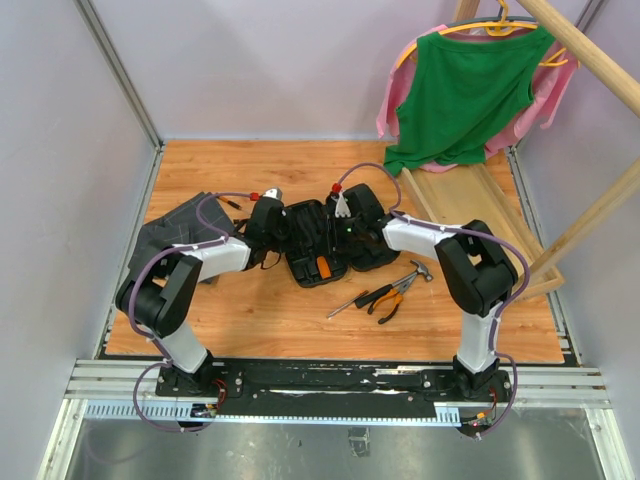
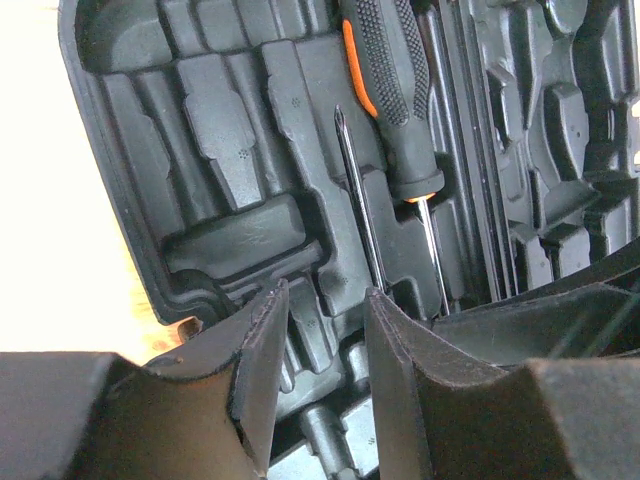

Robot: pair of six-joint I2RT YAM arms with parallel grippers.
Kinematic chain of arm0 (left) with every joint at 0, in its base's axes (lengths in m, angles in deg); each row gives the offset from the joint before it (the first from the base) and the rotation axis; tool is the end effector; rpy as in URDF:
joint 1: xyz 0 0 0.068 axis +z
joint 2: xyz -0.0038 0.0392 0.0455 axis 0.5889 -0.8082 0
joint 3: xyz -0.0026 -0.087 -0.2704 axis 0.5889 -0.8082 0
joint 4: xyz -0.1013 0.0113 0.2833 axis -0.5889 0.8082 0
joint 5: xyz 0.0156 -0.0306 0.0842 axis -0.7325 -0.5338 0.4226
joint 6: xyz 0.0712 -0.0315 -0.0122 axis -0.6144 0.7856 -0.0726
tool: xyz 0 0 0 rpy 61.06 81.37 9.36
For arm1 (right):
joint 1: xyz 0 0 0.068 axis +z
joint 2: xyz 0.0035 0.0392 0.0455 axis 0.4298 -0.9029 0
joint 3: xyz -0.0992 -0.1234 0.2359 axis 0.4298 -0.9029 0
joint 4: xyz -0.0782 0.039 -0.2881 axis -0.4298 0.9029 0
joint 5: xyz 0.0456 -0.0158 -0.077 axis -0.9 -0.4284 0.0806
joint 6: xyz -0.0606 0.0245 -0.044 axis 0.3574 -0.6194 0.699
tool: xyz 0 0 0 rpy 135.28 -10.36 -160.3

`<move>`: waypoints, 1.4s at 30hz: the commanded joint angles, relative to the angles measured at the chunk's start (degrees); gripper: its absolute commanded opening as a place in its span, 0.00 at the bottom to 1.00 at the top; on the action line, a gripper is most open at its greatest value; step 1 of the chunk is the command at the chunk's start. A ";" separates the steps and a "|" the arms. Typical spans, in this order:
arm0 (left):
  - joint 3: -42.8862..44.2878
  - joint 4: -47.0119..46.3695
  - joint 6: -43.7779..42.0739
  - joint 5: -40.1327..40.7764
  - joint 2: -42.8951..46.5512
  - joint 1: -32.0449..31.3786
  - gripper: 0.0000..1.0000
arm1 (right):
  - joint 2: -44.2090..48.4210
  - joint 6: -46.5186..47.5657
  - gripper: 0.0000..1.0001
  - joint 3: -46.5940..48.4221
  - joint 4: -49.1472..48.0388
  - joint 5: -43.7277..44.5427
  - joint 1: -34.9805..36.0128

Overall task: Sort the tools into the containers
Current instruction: Place the screwdriver in the storage box.

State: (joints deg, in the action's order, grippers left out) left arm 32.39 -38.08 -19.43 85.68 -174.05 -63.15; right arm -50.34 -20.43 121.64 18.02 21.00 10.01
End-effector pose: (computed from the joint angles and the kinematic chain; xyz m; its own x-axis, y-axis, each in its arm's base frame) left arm 0.3479 -0.1774 0.1241 -0.7156 -0.3246 -0.6184 0.0150 0.8781 -0.4782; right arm 0.3649 0.2943 0.1409 -0.8458 -0.0690 -0.5290 -0.4297 0.6758 0.5989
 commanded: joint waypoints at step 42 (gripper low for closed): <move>9.73 6.06 -3.86 1.75 -1.29 0.44 0.39 | 10.36 4.64 0.43 -6.93 5.53 8.19 3.91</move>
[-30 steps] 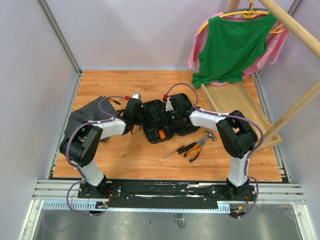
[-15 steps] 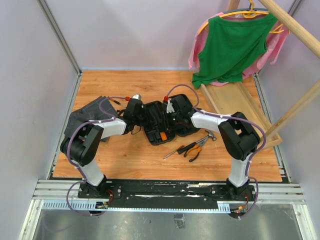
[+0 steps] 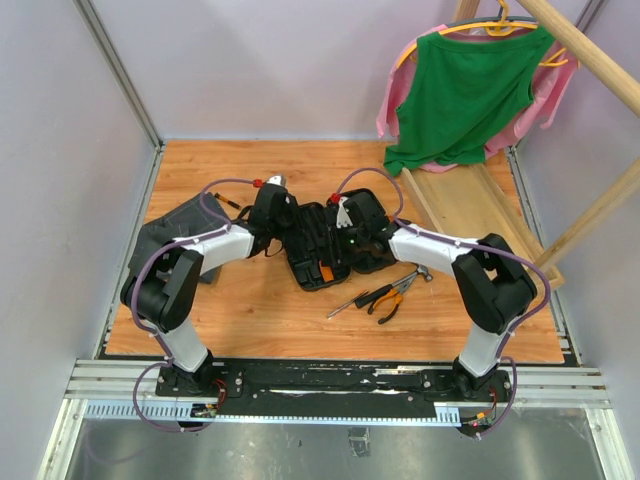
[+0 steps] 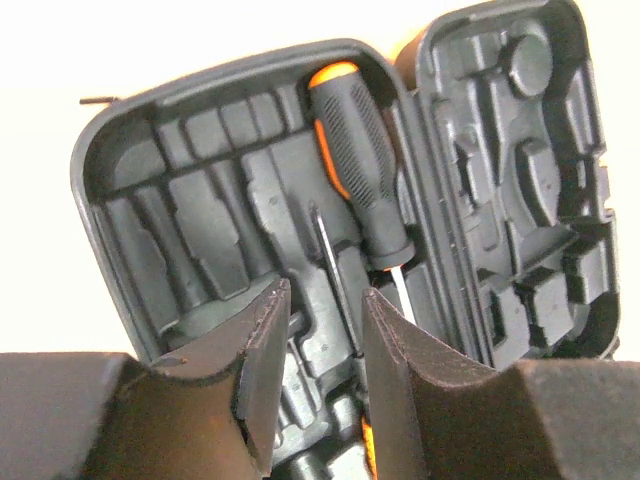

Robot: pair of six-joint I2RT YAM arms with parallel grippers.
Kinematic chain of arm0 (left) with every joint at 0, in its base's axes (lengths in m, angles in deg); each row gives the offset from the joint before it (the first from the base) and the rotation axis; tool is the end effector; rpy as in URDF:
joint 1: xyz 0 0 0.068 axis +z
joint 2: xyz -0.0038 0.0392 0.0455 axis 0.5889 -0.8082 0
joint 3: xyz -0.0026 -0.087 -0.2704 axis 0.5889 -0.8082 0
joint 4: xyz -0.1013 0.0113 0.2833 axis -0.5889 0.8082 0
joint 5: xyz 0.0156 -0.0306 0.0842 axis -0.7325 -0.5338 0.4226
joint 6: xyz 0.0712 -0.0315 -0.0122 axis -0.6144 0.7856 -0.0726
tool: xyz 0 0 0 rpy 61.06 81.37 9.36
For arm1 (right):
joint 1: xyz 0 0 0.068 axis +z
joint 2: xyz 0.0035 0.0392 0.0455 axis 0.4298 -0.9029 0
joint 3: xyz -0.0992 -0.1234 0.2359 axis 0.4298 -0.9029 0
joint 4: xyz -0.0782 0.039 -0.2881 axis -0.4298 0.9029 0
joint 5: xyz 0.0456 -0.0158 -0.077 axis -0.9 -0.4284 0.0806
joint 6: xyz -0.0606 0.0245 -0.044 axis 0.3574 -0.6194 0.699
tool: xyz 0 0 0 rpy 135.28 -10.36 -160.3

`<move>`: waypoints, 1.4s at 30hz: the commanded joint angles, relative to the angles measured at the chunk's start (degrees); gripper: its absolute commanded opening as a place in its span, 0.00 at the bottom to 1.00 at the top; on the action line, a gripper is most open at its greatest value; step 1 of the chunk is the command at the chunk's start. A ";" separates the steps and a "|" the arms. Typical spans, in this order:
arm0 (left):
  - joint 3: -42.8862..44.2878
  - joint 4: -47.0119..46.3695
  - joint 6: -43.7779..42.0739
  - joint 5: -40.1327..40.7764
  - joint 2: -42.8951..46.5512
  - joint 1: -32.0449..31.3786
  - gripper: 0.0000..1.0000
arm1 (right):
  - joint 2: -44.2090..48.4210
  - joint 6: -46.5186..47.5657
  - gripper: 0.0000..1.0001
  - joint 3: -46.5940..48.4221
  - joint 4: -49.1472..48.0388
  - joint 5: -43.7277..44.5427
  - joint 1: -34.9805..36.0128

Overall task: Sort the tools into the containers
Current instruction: Place the screwdriver in the storage box.

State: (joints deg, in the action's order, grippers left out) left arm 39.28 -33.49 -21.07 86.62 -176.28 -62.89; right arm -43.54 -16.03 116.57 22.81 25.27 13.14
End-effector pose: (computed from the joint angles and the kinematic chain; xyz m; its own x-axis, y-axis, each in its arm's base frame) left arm 0.3708 -0.1858 0.1427 -0.7060 -0.3063 -0.6385 0.0226 0.8914 -0.4526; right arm 0.3271 0.2910 0.1510 -0.8172 -0.1616 -0.5533 -0.4868 0.7073 0.5125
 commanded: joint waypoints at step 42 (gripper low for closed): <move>13.64 7.22 0.97 4.53 -10.65 -1.93 0.18 | 4.30 -5.31 0.37 -6.42 -4.75 1.45 0.81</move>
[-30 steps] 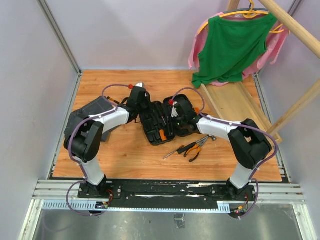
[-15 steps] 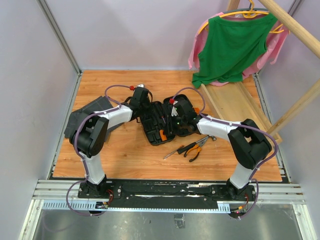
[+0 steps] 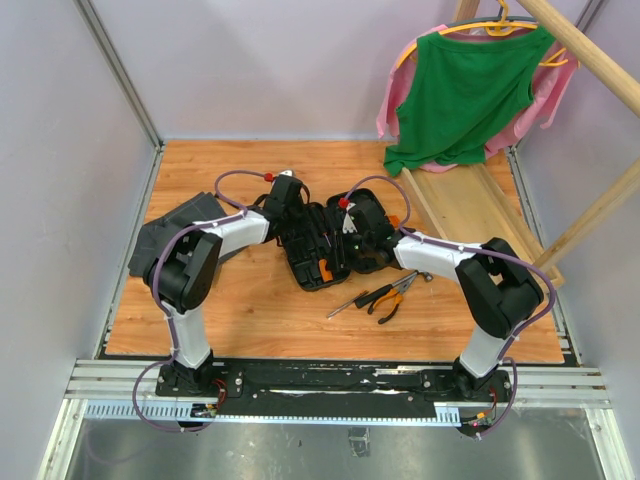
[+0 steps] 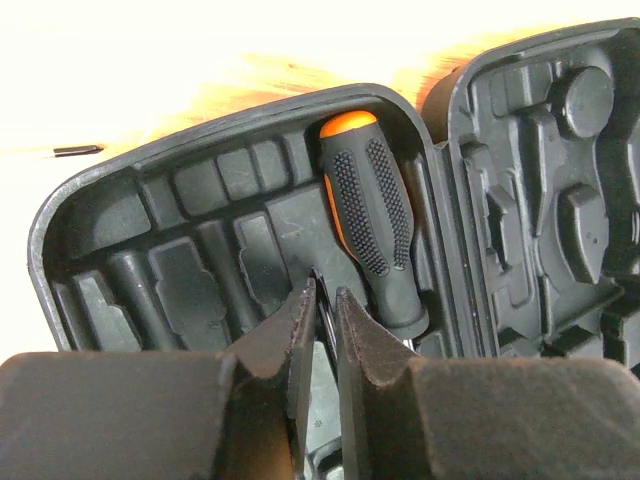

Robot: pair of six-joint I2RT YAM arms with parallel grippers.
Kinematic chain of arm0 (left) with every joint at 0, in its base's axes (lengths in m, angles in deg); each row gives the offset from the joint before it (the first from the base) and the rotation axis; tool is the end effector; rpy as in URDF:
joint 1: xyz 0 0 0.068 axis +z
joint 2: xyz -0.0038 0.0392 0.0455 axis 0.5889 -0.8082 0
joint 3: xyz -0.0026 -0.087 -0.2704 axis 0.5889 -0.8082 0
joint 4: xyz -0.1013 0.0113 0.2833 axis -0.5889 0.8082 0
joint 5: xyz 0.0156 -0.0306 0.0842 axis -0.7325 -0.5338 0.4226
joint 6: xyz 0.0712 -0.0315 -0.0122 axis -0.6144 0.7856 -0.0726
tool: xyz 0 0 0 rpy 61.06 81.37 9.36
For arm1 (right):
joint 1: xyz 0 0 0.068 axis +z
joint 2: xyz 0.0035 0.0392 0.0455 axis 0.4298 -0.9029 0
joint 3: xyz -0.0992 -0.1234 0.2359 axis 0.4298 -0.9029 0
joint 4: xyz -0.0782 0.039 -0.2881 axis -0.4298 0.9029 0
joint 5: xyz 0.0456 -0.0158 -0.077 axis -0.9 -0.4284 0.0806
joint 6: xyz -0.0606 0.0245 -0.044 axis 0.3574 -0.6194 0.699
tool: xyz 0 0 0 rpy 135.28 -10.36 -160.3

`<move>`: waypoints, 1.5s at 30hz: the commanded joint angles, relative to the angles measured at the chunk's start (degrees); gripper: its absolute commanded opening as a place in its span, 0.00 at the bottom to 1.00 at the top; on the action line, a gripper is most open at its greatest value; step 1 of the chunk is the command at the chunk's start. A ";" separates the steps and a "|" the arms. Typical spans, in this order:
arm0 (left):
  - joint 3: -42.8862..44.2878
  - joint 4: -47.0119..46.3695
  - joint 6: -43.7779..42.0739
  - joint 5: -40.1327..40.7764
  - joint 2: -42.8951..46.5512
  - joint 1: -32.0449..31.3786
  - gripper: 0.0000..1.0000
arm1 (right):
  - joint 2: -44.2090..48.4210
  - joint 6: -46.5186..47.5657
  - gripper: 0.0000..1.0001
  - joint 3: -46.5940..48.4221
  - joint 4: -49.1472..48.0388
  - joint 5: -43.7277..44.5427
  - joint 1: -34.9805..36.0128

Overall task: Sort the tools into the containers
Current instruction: Place the screwdriver in the storage box.

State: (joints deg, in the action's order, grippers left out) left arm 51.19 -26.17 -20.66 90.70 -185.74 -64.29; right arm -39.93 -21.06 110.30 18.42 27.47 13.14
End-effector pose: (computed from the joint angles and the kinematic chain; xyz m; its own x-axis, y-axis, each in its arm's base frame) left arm 0.4061 -0.2108 0.1350 -0.7312 -0.2831 -0.6206 -0.0317 0.9229 -0.3836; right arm 0.3128 0.2765 0.1447 -0.8382 -0.0763 -0.5400 -0.4152 0.7313 0.5411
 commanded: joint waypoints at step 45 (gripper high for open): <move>1.52 -0.47 1.56 -0.07 -2.01 -1.15 0.16 | -5.28 3.43 0.24 10.67 16.34 9.13 5.40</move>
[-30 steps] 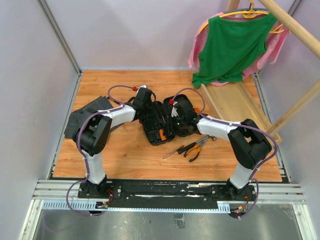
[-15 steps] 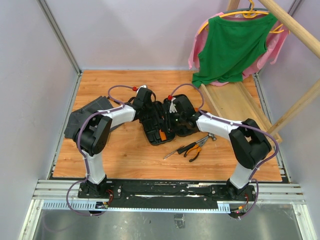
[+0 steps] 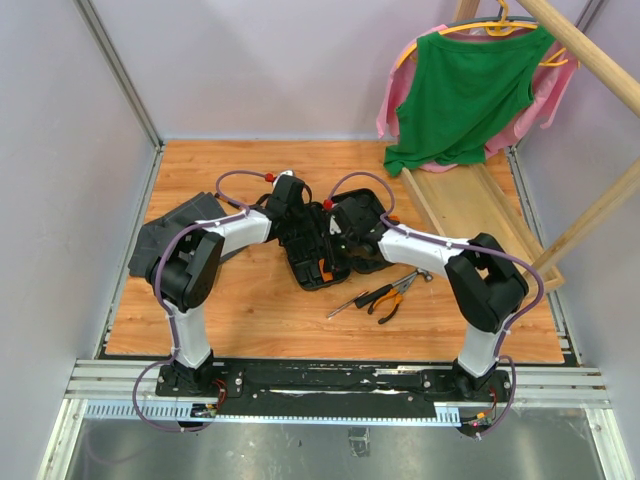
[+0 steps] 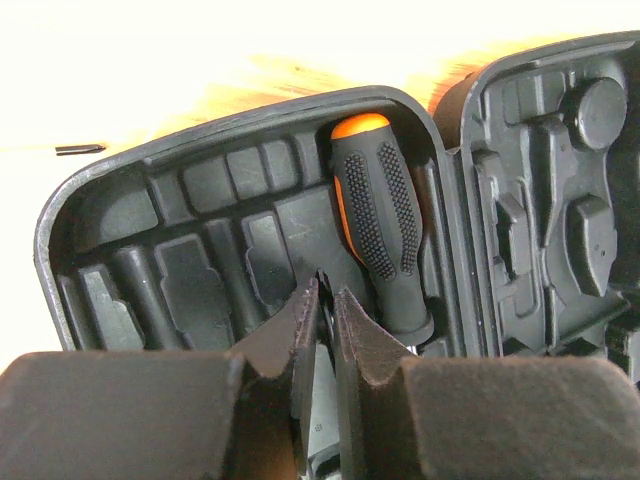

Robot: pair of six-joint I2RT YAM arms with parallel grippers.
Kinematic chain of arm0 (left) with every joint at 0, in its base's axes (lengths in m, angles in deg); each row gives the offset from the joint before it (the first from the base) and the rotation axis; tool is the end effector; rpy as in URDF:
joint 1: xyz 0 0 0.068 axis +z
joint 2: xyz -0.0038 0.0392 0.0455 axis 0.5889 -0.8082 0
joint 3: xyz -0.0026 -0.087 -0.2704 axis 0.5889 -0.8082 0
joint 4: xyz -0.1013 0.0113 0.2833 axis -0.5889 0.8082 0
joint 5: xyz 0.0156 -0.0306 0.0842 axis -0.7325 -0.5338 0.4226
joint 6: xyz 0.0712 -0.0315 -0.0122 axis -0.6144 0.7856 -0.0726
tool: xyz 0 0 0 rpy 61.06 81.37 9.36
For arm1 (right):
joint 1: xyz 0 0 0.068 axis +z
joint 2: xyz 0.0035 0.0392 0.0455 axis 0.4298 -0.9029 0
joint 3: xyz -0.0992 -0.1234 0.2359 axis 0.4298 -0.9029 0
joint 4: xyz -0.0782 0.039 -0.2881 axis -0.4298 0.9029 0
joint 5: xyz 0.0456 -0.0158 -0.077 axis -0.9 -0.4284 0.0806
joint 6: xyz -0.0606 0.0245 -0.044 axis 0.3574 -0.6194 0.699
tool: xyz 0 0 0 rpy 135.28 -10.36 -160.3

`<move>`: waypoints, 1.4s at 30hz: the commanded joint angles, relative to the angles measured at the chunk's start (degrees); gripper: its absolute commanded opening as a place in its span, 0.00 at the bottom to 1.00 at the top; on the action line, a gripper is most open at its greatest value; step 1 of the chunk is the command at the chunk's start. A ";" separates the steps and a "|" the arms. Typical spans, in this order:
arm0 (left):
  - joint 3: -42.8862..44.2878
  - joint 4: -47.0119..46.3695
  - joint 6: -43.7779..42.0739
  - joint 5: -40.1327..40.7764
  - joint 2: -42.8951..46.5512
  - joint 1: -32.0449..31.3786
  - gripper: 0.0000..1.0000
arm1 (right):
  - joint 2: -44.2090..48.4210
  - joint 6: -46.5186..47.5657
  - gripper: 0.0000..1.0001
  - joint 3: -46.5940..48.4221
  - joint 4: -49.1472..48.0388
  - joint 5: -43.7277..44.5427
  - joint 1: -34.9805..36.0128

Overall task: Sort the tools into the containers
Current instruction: Place the screwdriver in the storage box.

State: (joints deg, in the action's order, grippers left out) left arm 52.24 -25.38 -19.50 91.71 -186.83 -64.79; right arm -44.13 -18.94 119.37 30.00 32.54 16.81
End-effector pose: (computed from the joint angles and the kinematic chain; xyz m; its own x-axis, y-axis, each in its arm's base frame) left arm 0.4078 -0.2149 0.1318 -0.7335 -0.2938 -0.6129 -0.0529 0.9237 -0.3795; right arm 0.3138 0.3057 0.1505 -0.8473 -0.1715 -0.5026 -0.4247 0.7872 0.4472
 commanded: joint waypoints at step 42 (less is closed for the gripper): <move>8.68 19.01 -8.77 9.75 -13.39 -3.13 0.07 | -6.99 -0.78 0.13 -8.36 2.77 9.06 1.86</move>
State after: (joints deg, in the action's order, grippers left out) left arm 62.75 -16.64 -24.55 98.29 -193.21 -67.04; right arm -44.85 -21.30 116.59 23.71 36.72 17.90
